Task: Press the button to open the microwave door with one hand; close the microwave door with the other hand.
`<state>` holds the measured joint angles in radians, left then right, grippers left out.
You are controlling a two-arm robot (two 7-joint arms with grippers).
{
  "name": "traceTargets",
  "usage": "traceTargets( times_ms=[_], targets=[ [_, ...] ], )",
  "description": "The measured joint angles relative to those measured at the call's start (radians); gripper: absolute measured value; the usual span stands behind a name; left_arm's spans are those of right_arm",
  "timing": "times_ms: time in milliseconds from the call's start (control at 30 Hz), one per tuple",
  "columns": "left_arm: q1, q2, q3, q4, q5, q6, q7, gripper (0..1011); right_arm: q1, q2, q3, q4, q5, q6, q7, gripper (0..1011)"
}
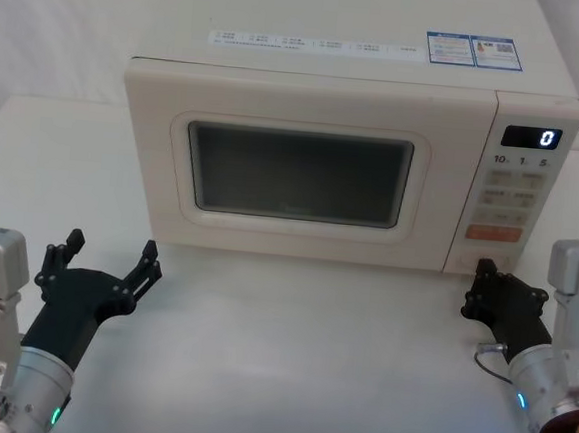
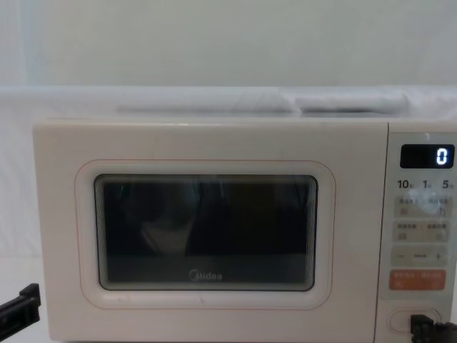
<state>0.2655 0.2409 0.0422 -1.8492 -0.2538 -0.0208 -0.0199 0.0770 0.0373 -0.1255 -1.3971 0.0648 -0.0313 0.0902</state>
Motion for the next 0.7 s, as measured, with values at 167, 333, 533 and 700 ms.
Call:
traceTargets(
  times_ms=[167,333,533,700],
  targets=[
    [0.0,0.0,0.0,0.0,0.0,0.0,0.0,1001,0.014,-0.004,0.004,0.015,-0.002,-0.005,-0.004,0],
    [0.0,0.0,0.0,0.0,0.0,0.0,0.0,1001,0.024,-0.008,0.005,0.027,-0.004,-0.008,-0.006,0],
    [0.0,0.0,0.0,0.0,0.0,0.0,0.0,1001,0.029,-0.01,0.006,0.032,-0.006,-0.009,-0.006,0],
    [0.0,0.0,0.0,0.0,0.0,0.0,0.0,1001,0.032,-0.012,0.009,0.036,-0.006,-0.009,-0.007,0]
  ],
)
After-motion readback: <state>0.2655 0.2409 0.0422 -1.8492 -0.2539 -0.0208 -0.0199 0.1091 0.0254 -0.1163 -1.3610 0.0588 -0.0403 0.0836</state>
